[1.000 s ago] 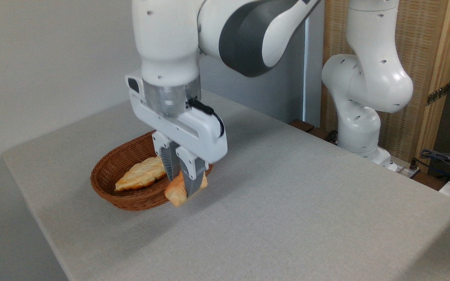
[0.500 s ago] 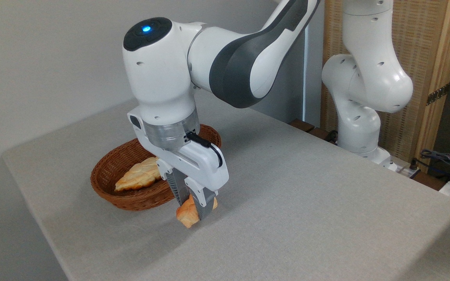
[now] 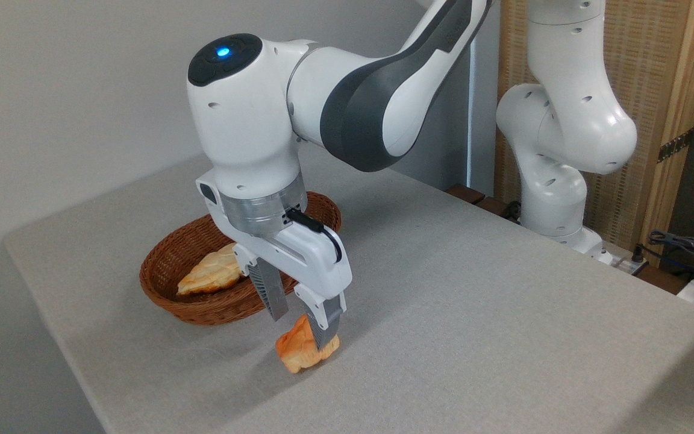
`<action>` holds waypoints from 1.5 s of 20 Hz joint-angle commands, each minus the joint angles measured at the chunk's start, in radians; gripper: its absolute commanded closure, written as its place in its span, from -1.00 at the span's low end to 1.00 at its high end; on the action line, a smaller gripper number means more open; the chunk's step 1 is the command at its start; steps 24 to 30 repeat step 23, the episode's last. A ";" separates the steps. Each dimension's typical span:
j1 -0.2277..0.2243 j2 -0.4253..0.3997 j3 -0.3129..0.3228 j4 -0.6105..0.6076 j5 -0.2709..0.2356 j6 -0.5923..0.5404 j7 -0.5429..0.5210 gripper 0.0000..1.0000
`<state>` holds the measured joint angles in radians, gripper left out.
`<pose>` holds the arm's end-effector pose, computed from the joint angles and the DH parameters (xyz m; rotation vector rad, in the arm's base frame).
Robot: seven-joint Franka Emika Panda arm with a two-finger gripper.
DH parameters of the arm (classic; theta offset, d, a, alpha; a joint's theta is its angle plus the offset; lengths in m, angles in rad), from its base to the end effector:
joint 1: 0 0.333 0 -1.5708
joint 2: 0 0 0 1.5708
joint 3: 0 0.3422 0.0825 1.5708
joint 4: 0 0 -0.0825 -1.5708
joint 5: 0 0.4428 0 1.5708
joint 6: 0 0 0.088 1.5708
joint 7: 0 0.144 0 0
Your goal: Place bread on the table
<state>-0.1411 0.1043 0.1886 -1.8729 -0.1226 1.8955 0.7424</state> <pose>0.6332 0.0146 0.4164 2.8640 -0.9672 -0.0555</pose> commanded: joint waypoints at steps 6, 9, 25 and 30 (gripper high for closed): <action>-0.011 -0.031 0.009 0.050 0.014 0.026 0.018 -1.00; -0.012 -0.038 0.000 0.078 0.012 0.030 0.015 -1.00; -0.018 -0.055 -0.172 0.152 0.113 0.020 -0.135 -1.00; -0.018 -0.055 -0.172 0.152 0.113 0.020 -0.135 -1.00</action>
